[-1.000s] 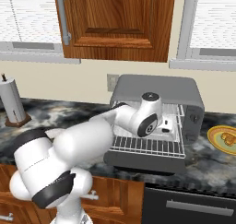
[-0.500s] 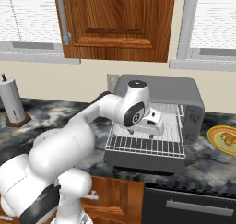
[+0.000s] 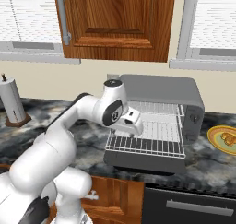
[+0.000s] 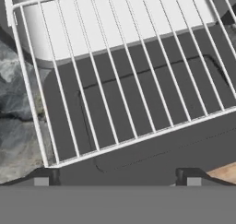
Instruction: Open the toaster oven door. Place the bread on the top rack in the toaster oven and place the chicken drumstick on the bottom rack.
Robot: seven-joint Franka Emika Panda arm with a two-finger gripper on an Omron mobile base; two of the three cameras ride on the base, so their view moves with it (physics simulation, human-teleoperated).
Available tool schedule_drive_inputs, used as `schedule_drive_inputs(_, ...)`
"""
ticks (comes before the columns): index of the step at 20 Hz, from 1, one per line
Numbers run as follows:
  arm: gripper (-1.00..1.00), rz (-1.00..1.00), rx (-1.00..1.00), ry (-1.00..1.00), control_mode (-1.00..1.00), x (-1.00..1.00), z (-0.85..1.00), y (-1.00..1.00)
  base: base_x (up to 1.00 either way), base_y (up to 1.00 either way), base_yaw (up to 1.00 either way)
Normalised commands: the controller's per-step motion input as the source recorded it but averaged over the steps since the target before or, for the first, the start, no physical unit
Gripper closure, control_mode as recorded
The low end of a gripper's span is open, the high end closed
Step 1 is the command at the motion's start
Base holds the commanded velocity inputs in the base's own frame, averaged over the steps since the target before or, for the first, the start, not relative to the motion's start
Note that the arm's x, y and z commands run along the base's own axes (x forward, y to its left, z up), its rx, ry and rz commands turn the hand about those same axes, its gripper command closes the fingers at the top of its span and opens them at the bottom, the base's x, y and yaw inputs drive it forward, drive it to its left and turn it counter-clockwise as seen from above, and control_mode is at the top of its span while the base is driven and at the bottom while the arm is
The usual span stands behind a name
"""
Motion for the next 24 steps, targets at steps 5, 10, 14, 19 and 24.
schedule_drive_inputs(5,-1.0,0.1,0.0,0.0,-1.0,0.0,0.0,0.64,0.0,0.0,0.0)
schedule_drive_inputs(10,-1.0,0.14,0.0,0.0,-1.0,0.0,0.0,0.63,0.0,0.0,0.0)
schedule_drive_inputs(14,-1.0,0.19,0.0,0.03,-1.0,0.0,-0.02,0.62,0.0,0.0,0.0)
schedule_drive_inputs(19,-1.0,0.25,-0.01,0.13,-1.0,0.01,0.0,0.58,0.0,0.0,0.0)
schedule_drive_inputs(24,-1.0,0.26,-0.06,0.06,-1.0,0.05,0.0,0.59,0.0,0.0,0.0)
